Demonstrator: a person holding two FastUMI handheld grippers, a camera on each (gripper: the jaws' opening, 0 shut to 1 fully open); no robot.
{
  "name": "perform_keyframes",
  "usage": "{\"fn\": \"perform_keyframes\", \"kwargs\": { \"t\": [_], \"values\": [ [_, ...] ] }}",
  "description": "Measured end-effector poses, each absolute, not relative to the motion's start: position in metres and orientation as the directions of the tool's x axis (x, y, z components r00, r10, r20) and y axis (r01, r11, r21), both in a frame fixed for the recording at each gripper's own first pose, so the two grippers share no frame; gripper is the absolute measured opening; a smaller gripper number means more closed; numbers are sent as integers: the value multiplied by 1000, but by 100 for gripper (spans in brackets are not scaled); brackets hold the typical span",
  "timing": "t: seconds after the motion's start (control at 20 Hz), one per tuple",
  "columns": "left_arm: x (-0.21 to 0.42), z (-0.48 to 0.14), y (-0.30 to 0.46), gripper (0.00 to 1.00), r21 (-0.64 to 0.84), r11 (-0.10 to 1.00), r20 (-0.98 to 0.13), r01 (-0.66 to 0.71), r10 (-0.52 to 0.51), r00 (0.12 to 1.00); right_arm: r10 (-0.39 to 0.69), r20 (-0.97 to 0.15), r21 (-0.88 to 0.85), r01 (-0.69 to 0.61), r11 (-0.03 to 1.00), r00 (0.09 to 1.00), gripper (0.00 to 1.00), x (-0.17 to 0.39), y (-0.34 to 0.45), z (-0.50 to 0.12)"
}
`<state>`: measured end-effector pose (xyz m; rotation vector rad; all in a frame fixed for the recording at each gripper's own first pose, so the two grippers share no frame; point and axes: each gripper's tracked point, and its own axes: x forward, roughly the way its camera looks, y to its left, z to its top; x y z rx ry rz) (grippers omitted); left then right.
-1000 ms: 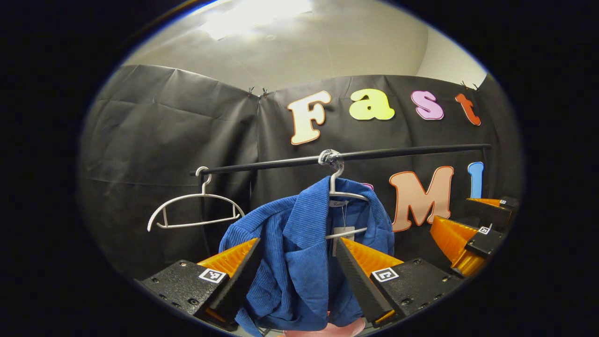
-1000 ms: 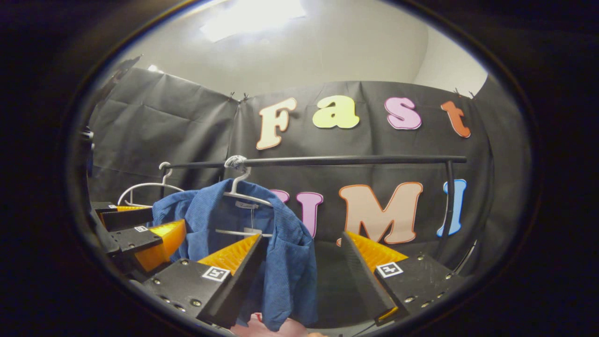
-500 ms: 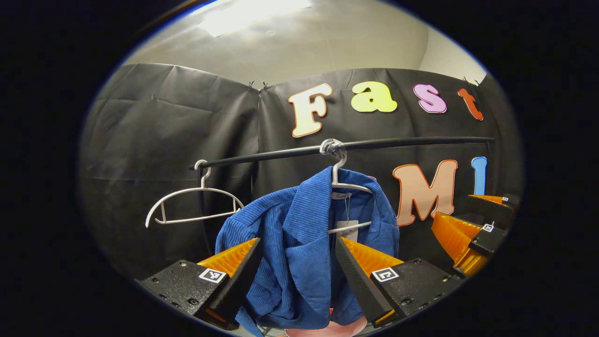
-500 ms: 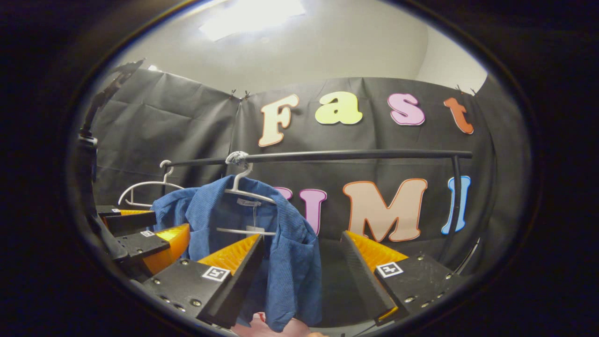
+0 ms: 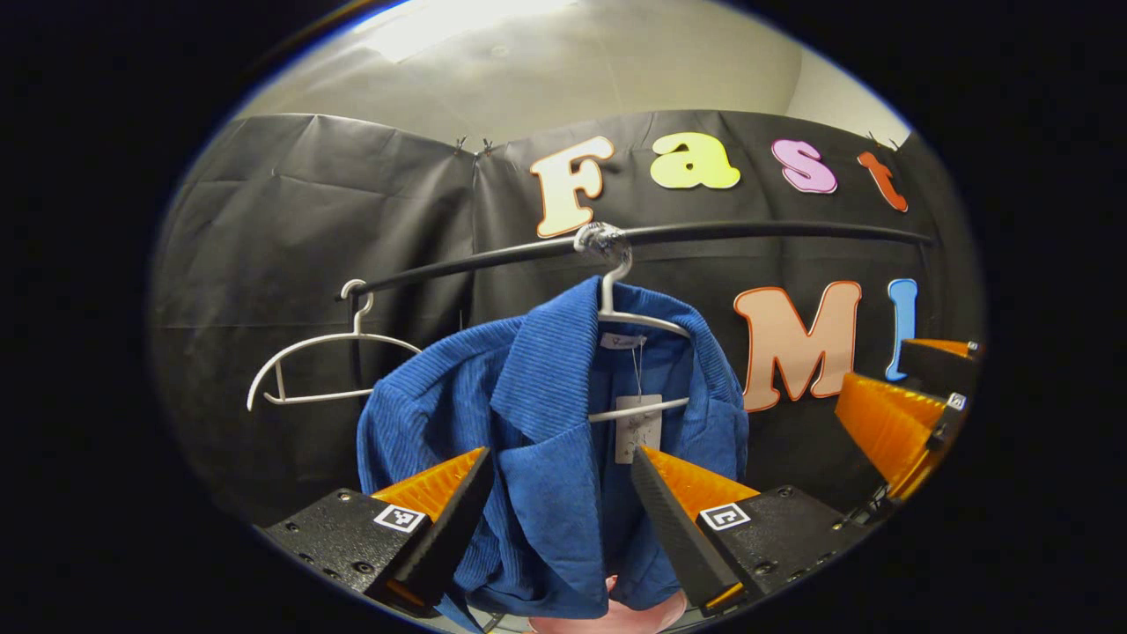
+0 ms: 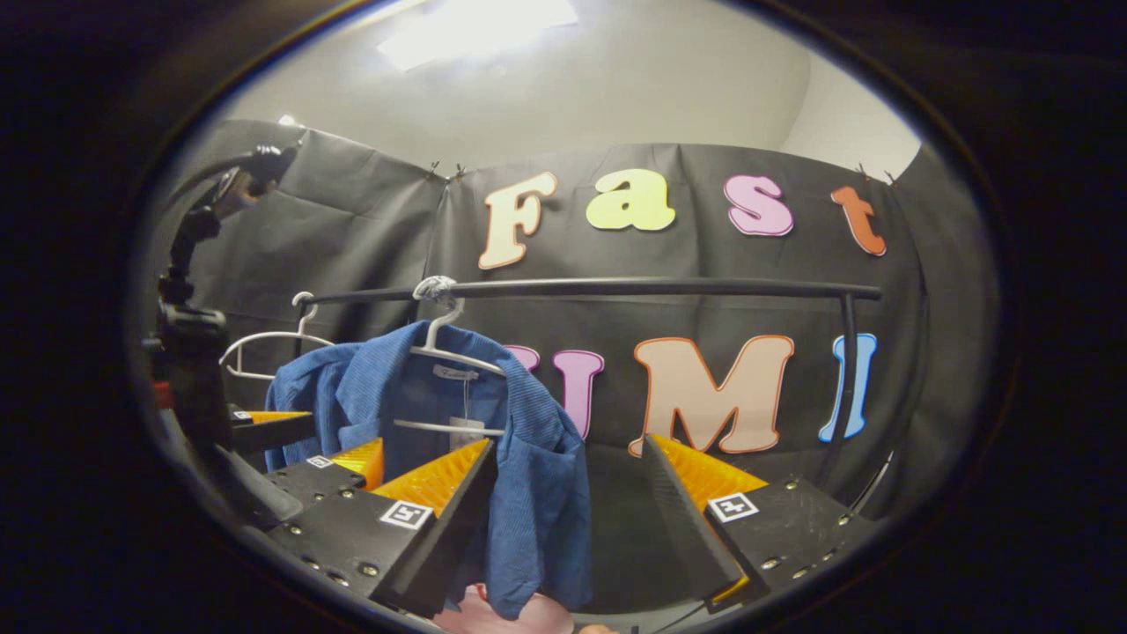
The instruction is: Grasp the clothes on the hanger with both hands and then place them into the laundry hamper below.
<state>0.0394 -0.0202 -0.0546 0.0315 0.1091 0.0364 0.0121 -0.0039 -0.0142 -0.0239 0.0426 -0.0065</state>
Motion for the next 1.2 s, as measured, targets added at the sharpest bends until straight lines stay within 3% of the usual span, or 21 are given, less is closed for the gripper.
{"fn": "perform_keyframes", "kwargs": {
  "t": [0.55, 0.65, 0.95, 1.0, 1.1, 1.15, 1.2],
  "values": [
    [80, -104, -15, 93, 73, 987, -177, -140, 151, 973, -14, -52, -44, 12, 999, 999, 98, 33, -33, -21],
    [86, -105, -11, 82, 75, 987, -169, -140, 151, 974, -10, -51, -43, 8, 999, 999, 100, 37, -33, -23],
    [90, -107, -4, 29, 52, 992, -172, -111, 119, 978, 24, -60, -38, -27, 999, 998, 97, 46, -22, -32],
    [89, -106, -1, 17, 52, 992, -170, -115, 123, 978, 32, -62, -36, -35, 999, 998, 96, 47, -18, -33],
    [85, -103, 1, 4, 49, 992, -168, -114, 121, 978, 46, -70, -32, -49, 998, 996, 94, 49, -11, -39],
    [82, -103, 2, 0, 49, 993, -170, -111, 118, 978, 54, -75, -28, -56, 998, 996, 98, 50, -7, -41],
    [79, -100, 4, 1, 44, 993, -168, -108, 114, 979, 61, -80, -25, -63, 998, 995, 94, 51, -3, -43]
  ]
}}
